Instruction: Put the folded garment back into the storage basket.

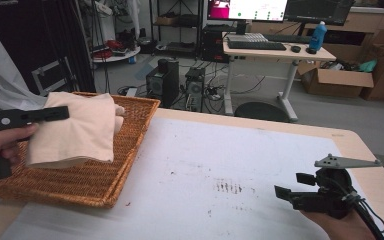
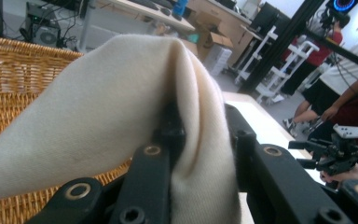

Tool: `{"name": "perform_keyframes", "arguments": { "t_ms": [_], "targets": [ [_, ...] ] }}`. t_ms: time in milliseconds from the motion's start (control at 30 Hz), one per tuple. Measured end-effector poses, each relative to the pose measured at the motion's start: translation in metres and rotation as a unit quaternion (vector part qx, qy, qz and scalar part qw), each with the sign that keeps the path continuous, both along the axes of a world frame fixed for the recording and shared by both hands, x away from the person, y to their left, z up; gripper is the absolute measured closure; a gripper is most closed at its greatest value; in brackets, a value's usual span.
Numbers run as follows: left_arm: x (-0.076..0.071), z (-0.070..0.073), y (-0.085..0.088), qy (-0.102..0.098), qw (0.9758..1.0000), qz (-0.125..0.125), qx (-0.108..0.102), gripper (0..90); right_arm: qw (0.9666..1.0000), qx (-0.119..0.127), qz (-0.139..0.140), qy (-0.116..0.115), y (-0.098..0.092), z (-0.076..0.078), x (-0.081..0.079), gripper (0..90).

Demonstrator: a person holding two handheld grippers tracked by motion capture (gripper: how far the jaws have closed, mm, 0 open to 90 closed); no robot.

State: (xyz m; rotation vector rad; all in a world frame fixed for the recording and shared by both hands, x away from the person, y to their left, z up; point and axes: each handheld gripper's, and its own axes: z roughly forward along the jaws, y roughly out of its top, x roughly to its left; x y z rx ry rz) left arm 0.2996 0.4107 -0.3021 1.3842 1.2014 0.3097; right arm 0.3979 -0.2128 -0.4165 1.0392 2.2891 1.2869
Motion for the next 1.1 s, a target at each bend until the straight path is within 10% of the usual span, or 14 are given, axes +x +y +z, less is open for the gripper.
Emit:
{"name": "perform_keyframes", "arguments": {
  "t_ms": [600,667,700,733,767,1100],
  "targets": [
    [0.01,-0.001,-0.004,-0.014,0.9992,-0.038,-0.008,74.2,1.0,-0.005,-0.003,0.008,0.002,-0.005,0.004,15.0],
    [0.012,-0.004,-0.001,-0.013,0.9995,-0.027,0.006,63.8,0.9999,-0.006,-0.003,0.007,0.002,-0.005,0.004,15.0],
    [0.02,-0.015,0.007,0.03,0.9991,0.013,0.028,46.1,1.0,-0.007,-0.003,0.006,0.002,-0.004,0.004,15.0],
    [0.02,-0.015,0.007,0.03,0.9991,0.013,0.028,38.0,1.0,-0.008,-0.003,0.006,0.002,-0.004,0.004,15.0],
    [0.025,-0.027,0.016,0.076,0.9945,0.06,0.04,28.5,1.0,-0.008,-0.003,0.004,0.002,-0.004,0.003,15.0],
    [0.017,-0.035,0.019,0.058,0.9949,0.072,0.04,30.4,1.0,-0.006,-0.002,-0.004,0.001,0.003,-0.001,15.0]
  ]
}}
